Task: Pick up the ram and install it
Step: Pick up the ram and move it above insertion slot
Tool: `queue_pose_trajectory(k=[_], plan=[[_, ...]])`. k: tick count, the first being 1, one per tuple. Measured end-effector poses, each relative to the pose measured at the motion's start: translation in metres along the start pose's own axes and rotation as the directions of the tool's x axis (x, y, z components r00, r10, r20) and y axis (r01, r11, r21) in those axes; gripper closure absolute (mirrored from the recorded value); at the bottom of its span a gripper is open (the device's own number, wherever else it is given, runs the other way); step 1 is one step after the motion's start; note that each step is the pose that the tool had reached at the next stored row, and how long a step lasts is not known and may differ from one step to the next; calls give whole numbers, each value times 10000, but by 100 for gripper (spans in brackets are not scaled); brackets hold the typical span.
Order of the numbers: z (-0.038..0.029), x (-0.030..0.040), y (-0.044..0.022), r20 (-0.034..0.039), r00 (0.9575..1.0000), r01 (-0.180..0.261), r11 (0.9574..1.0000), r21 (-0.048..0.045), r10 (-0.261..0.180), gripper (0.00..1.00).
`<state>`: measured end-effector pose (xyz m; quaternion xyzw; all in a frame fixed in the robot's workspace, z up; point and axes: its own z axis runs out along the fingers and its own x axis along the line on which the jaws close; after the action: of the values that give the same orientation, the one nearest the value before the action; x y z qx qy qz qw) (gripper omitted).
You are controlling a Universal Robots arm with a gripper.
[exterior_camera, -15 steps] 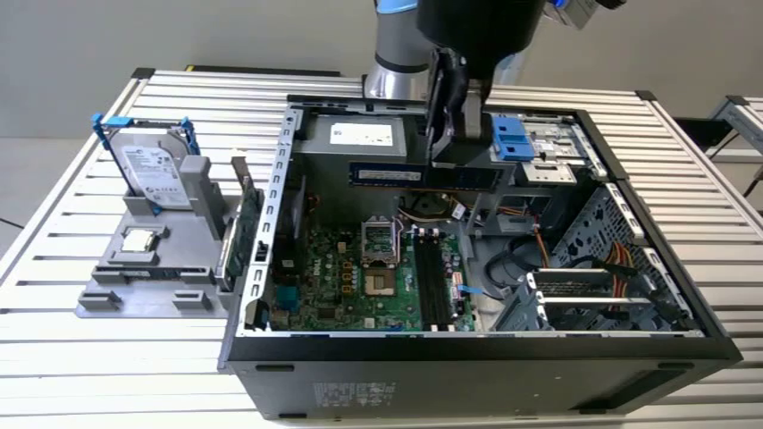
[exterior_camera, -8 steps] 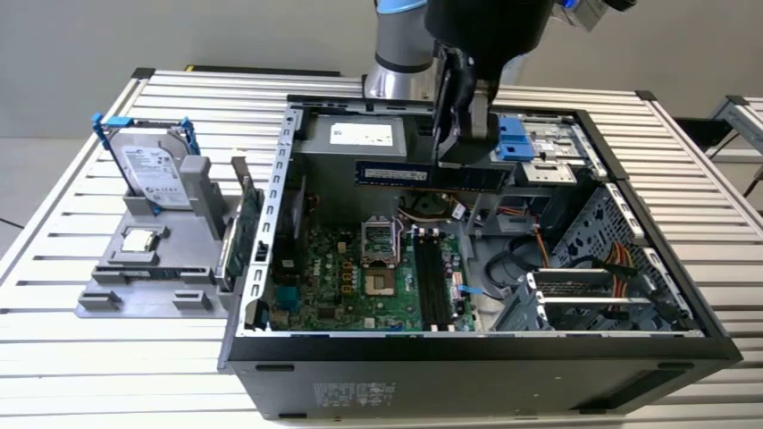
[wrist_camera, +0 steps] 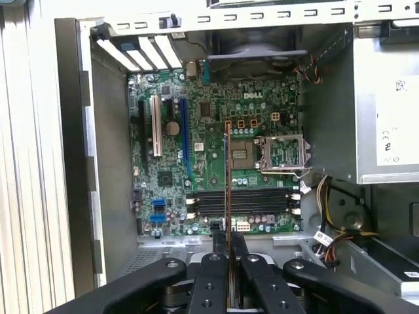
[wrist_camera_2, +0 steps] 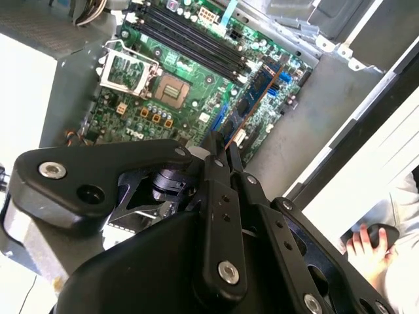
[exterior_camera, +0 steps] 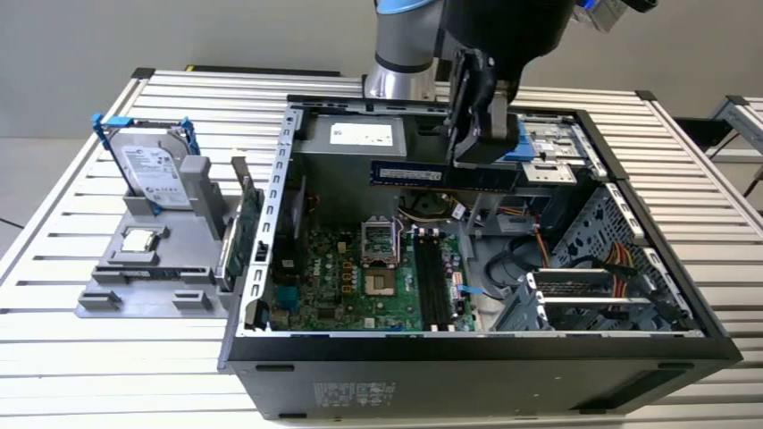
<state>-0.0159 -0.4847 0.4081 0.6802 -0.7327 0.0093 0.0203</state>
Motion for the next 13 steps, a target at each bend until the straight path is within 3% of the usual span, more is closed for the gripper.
queue_pose_trajectory(k=[13], plan=[[-3,-14,-176,1,10000,-34,10000,-2,34,100]])
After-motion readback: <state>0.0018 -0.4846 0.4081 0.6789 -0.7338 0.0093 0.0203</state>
